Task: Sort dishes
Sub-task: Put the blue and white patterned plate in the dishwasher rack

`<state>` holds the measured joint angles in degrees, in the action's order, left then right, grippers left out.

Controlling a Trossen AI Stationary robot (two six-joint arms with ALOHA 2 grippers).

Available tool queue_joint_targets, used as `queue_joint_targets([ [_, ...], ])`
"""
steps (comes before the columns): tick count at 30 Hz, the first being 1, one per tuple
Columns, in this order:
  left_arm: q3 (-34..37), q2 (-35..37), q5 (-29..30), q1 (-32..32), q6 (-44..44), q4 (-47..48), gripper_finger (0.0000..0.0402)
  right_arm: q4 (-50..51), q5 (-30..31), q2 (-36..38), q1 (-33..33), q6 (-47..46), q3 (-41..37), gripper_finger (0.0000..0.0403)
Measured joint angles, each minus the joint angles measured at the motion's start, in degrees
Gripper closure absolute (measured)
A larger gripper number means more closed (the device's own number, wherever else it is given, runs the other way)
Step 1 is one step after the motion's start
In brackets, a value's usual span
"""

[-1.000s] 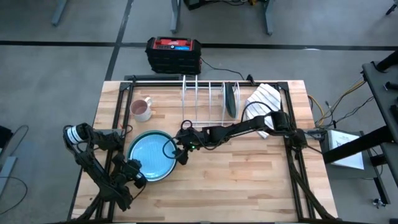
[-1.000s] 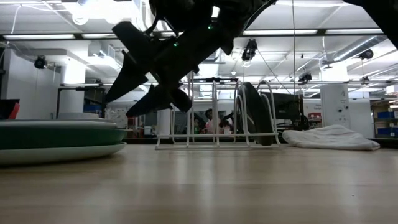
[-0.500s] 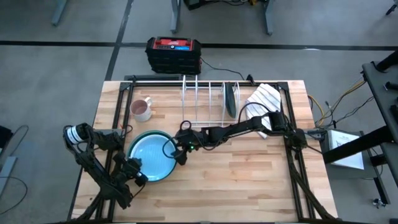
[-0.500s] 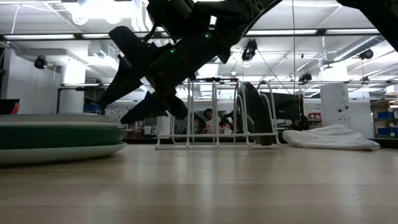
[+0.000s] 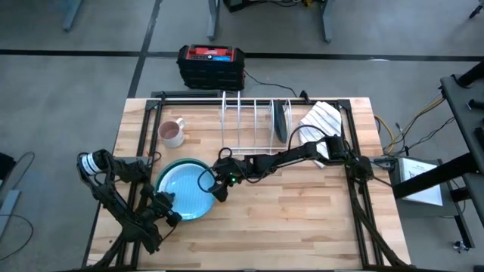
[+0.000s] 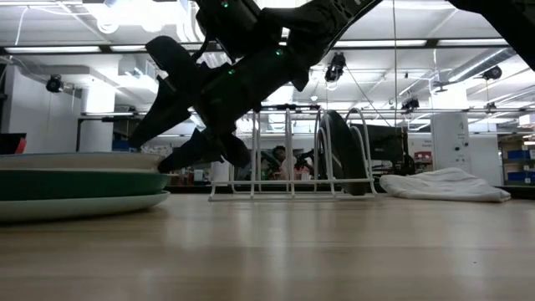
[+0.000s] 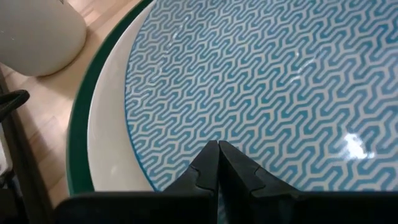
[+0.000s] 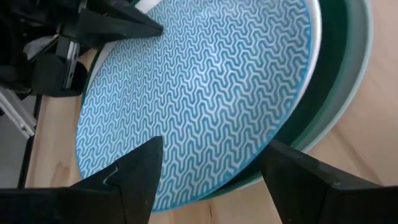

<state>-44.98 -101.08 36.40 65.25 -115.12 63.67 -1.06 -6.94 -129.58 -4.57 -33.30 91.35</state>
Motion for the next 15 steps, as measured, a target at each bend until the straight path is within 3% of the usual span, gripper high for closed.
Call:
queue_joint_targets([
  [8, 0.5, 0.0, 2.1, -0.3, -1.1, -1.0, 0.0402, -1.5, -0.3, -1.0, 0.1, 0.6, 0.0, 0.0154],
  [15, 0.5, -0.1, 4.1, -0.7, -1.2, -1.9, 0.0402, -2.2, 1.6, -1.1, 0.4, 3.3, 0.0, 0.0206],
])
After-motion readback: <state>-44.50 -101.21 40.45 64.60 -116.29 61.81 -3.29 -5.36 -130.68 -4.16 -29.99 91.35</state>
